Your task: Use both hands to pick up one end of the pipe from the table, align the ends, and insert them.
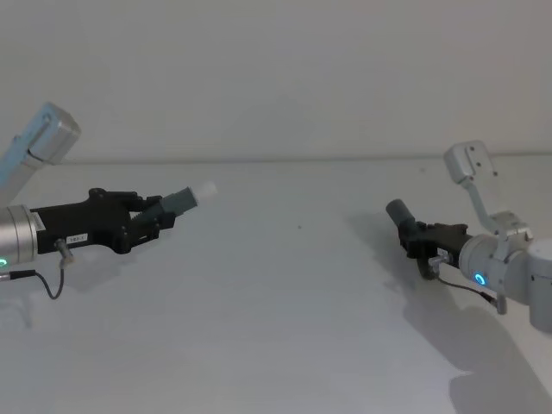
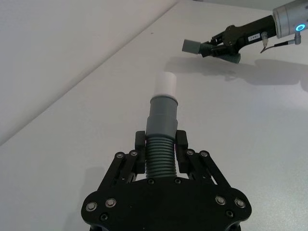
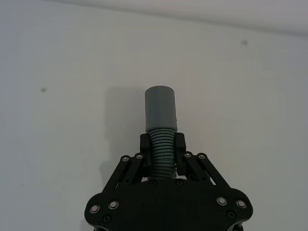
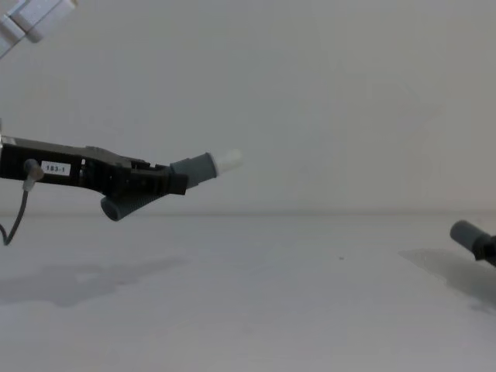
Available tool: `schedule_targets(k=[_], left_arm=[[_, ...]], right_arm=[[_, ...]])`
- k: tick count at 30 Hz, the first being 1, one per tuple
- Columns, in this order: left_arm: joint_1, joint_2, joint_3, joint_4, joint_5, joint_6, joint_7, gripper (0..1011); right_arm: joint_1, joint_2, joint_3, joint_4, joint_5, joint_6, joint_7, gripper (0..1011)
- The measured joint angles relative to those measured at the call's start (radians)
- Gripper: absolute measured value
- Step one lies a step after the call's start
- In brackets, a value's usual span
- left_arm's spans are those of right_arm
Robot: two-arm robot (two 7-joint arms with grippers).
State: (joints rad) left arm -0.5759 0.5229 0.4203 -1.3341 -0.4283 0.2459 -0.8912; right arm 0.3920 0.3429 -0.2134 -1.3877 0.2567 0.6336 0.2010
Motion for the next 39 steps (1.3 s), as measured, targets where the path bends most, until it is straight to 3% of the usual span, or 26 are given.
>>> schedule_targets(k=[18, 27, 29, 39], left_arm=[[0.000, 0.000, 0.000, 0.000, 0.000, 0.000, 0.000, 331], [0.000, 0.000, 0.000, 0.000, 0.000, 0.000, 0.000, 331], [0.000, 0.000, 0.000, 0.000, 0.000, 0.000, 0.000, 331], [0.000, 0.000, 0.000, 0.000, 0.000, 0.000, 0.000, 331]], right_arm=[[0.023, 0.119, -0.068, -0.098, -0.063, -0.092, 0.150, 255], [0.082, 0.197, -0.145, -0.124, -0.107, -0.123, 0.277, 256], [0.089, 0.203, -0.151, -0.124, -0.110, -0.126, 0.286, 256], [0.170, 0.237, -0.249, -0.094, -0.152, -0.173, 0.406, 255]])
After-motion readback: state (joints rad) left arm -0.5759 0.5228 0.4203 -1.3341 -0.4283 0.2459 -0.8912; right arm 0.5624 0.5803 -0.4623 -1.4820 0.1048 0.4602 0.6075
